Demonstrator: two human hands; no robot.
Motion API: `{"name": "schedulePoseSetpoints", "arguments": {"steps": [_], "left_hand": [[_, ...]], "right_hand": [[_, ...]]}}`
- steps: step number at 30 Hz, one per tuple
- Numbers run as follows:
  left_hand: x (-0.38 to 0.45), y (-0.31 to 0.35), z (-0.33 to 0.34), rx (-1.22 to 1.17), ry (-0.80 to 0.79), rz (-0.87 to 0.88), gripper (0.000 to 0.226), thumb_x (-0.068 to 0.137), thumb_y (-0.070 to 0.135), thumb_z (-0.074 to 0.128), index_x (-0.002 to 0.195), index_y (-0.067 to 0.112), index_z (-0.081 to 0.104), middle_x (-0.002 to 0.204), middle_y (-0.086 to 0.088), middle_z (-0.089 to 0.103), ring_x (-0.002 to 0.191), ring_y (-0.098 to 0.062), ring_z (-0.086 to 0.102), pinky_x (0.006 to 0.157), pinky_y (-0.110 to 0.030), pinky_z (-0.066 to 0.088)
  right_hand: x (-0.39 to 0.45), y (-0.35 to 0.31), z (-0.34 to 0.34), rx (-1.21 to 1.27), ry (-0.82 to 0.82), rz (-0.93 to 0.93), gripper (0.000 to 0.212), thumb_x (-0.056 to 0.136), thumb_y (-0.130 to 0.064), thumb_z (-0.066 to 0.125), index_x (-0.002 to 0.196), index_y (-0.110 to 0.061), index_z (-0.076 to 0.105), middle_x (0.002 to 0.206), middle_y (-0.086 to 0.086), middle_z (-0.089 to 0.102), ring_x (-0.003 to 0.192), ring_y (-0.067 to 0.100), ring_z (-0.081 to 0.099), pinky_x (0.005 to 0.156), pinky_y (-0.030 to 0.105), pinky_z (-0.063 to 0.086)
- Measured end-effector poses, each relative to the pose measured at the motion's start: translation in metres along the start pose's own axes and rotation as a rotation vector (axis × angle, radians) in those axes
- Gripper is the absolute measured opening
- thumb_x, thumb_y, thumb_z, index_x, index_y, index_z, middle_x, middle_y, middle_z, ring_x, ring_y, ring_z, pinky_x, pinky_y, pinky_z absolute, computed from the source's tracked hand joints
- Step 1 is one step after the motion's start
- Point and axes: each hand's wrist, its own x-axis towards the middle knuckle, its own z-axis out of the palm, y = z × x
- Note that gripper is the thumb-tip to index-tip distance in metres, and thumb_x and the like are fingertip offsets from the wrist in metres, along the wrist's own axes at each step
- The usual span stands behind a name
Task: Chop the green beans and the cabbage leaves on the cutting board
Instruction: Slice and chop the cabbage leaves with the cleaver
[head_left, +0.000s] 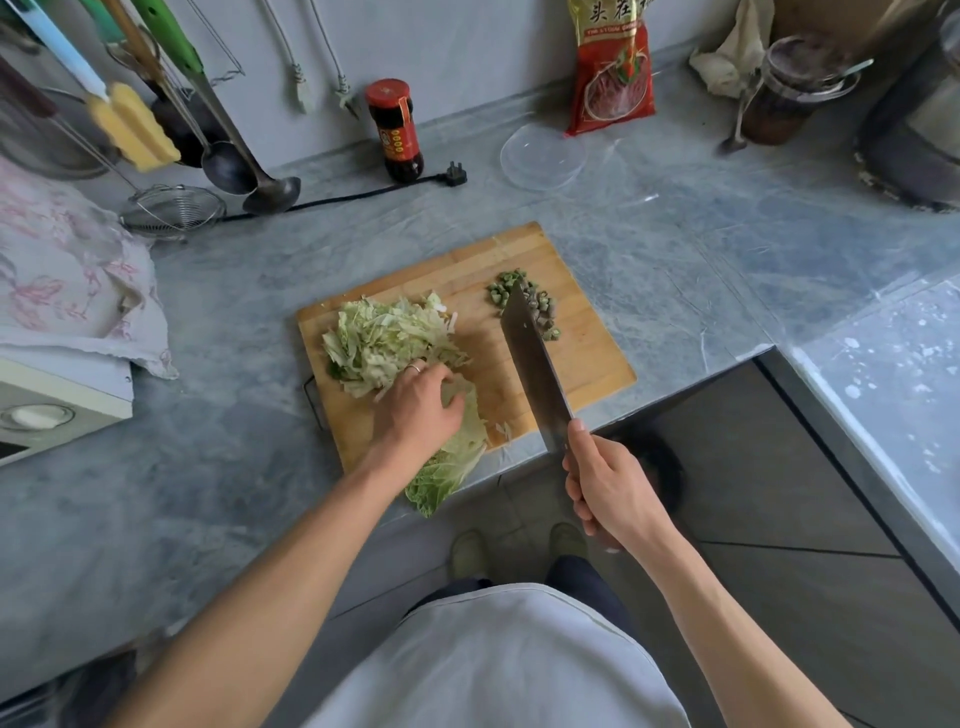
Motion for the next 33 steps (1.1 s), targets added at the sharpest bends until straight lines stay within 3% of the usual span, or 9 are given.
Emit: {"name": "schedulePoseSetpoints", "arguments": {"steps": [4,6,8,9,11,16,23,28,33], "left_hand": [[-0.021,0.013,0.015,-0.002,0.053,0.097,0.018,0.091,0.02,0.067,0.106,0.011,0.066,0.106,-0.006,0.059,0.071,-0.018,0.055,0.053,-0.03,0.046],[-0.017,0.018,0.015,0.064,-0.015,0.215,0.028,0.091,0.006,0.061,0.118,0.011,0.066,0.124,-0.011,0.058,0.095,-0.025,0.062,0.08,-0.038,0.056],[-0.001,0.021,0.007,0.33,-0.211,0.373,0.04,0.089,0.005,0.061,0.128,0.014,0.062,0.142,-0.011,0.051,0.133,-0.029,0.045,0.117,-0.047,0.031],[0.005,0.023,0.0,0.464,-0.311,0.437,0.04,0.089,0.012,0.063,0.129,0.016,0.062,0.141,-0.009,0.052,0.138,-0.028,0.039,0.122,-0.048,0.018],[0.015,0.025,-0.008,0.619,-0.43,0.525,0.04,0.089,0.02,0.066,0.129,0.017,0.061,0.132,-0.007,0.057,0.134,-0.024,0.043,0.123,-0.048,0.013],[0.024,0.029,-0.011,0.797,-0.491,0.64,0.039,0.09,0.017,0.066,0.128,0.013,0.058,0.126,-0.006,0.062,0.123,-0.023,0.054,0.118,-0.045,0.026],[0.026,0.035,-0.01,0.772,-0.516,0.606,0.032,0.088,0.015,0.068,0.119,0.01,0.062,0.117,-0.007,0.062,0.113,-0.023,0.057,0.111,-0.041,0.038],[0.029,0.035,-0.012,0.735,-0.544,0.584,0.032,0.087,0.009,0.068,0.117,0.012,0.059,0.101,-0.002,0.066,0.095,-0.019,0.061,0.094,-0.031,0.042],[0.033,0.036,-0.015,0.747,-0.529,0.563,0.026,0.087,0.012,0.071,0.112,0.009,0.062,0.099,-0.001,0.064,0.093,-0.016,0.058,0.108,-0.037,0.041]], "right_hand": [[-0.002,0.002,0.001,-0.019,-0.014,-0.005,0.065,0.101,-0.061,0.029,0.073,-0.007,0.052,0.048,0.002,0.053,0.042,0.02,0.049,0.049,0.03,0.046],[-0.001,0.001,0.0,-0.019,-0.018,-0.011,0.065,0.101,-0.061,0.029,0.073,-0.008,0.052,0.049,0.002,0.053,0.043,0.021,0.05,0.05,0.032,0.047],[0.0,0.001,-0.003,-0.019,-0.024,-0.023,0.064,0.101,-0.061,0.03,0.073,-0.008,0.052,0.05,0.002,0.053,0.043,0.021,0.049,0.05,0.033,0.047],[0.0,0.002,-0.005,-0.022,-0.031,-0.027,0.064,0.101,-0.061,0.03,0.073,-0.008,0.052,0.051,0.003,0.053,0.043,0.021,0.049,0.049,0.034,0.046],[0.0,0.004,-0.008,-0.023,-0.047,-0.03,0.064,0.1,-0.062,0.03,0.073,-0.009,0.052,0.051,0.003,0.053,0.043,0.021,0.049,0.05,0.036,0.047],[-0.001,0.007,-0.016,-0.022,-0.058,-0.027,0.065,0.099,-0.065,0.03,0.073,-0.009,0.052,0.051,0.002,0.053,0.043,0.021,0.05,0.053,0.038,0.051],[0.001,0.01,-0.028,0.015,-0.056,-0.015,0.066,0.098,-0.066,0.031,0.07,-0.01,0.052,0.051,0.003,0.054,0.043,0.021,0.051,0.055,0.04,0.051],[0.003,0.012,-0.038,0.029,-0.052,-0.013,0.066,0.098,-0.066,0.03,0.07,-0.01,0.052,0.051,0.003,0.053,0.043,0.021,0.051,0.054,0.04,0.05],[0.005,0.014,-0.043,0.049,-0.049,-0.001,0.064,0.098,-0.065,0.031,0.07,-0.011,0.051,0.051,0.001,0.052,0.044,0.02,0.051,0.056,0.04,0.047]]}}
